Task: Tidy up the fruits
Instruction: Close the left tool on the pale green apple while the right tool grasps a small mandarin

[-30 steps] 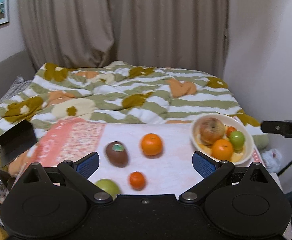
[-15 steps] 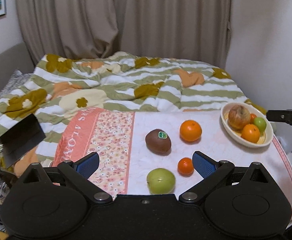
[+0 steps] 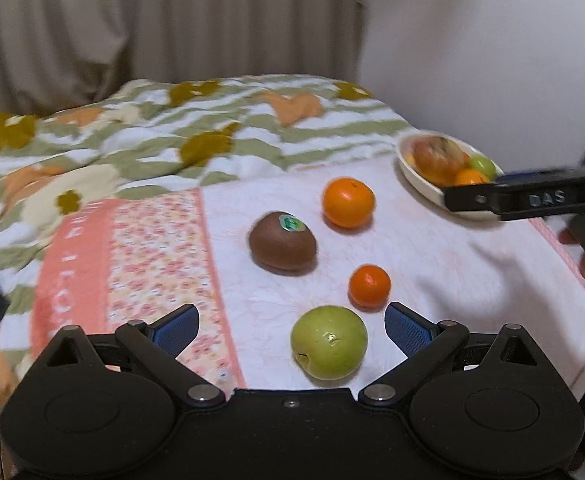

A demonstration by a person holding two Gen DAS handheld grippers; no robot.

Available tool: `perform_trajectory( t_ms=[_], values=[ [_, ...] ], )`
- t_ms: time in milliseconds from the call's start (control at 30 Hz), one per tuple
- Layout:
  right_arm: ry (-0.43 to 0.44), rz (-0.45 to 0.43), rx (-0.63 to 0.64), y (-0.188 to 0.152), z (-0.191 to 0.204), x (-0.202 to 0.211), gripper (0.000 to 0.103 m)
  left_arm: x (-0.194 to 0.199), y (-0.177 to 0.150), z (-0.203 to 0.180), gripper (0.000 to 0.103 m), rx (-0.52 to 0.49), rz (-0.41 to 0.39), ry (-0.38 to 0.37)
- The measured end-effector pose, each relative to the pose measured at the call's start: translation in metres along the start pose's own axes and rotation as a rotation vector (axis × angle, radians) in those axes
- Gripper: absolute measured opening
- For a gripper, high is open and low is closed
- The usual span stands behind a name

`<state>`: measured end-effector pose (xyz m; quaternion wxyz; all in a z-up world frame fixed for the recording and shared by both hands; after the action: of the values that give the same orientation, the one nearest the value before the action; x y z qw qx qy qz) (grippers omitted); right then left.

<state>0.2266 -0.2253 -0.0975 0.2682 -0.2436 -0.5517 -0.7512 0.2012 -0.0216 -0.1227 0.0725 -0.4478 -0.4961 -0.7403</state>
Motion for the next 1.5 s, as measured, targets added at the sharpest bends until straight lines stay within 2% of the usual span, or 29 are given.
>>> perform_trajectory(
  t_ms=[133, 333, 433, 533, 833, 900, 1033, 1233, 1400, 1467, 1500],
  values=[
    [0.012, 0.030, 0.062, -0.016, 0.008, -0.017, 0.103, -0.024, -0.007, -0.010, 0.099, -0.062, 0.023, -0.072],
    [0.057, 0.083, 0.176, -0.036, 0.018, -0.035, 0.103, -0.050, -0.012, -0.023, 0.090, -0.113, 0.052, -0.124],
    [0.085, 0.101, 0.213, -0.042, 0.021, -0.039, 0.103, -0.056, -0.014, -0.026, 0.078, -0.122, 0.062, -0.129],
    [0.108, 0.115, 0.241, -0.046, 0.024, -0.042, 0.103, -0.062, -0.018, -0.027, 0.061, -0.120, 0.082, -0.140],
    [0.193, 0.151, 0.338, -0.057, 0.038, -0.048, 0.102, -0.056, -0.024, -0.025, 0.061, -0.103, 0.084, -0.116],
    [0.212, 0.167, 0.350, -0.060, 0.042, -0.053, 0.099, -0.054, -0.026, -0.023, 0.061, -0.096, 0.087, -0.103],
    [0.243, 0.197, 0.384, -0.067, 0.052, -0.058, 0.081, -0.052, -0.028, -0.018, 0.061, -0.078, 0.094, -0.091],
    [0.270, 0.207, 0.403, -0.072, 0.060, -0.064, 0.071, -0.049, -0.033, -0.011, 0.061, -0.075, 0.103, -0.072],
    [0.276, 0.192, 0.411, -0.073, 0.065, -0.065, 0.070, -0.045, -0.037, -0.004, 0.061, -0.054, 0.109, -0.063],
    [0.275, 0.189, 0.417, -0.074, 0.067, -0.065, 0.061, -0.044, -0.039, -0.003, 0.061, -0.045, 0.110, -0.058],
    [0.270, 0.188, 0.422, -0.075, 0.068, -0.065, 0.053, -0.043, -0.039, -0.002, 0.061, -0.039, 0.110, -0.056]
  ],
)
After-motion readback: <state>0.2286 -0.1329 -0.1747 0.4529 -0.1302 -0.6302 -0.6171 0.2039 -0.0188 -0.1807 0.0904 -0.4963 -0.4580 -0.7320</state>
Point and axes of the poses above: each gripper's, at about its wrist camera, not at the fingertips, and x roughly against the way its jaws point, z to its left, y to its top, the point moved 8 cm from there along -x, roughly the way its jaws point, and after that the axes turned 12 degrees about -x, right-handed, at the moved point
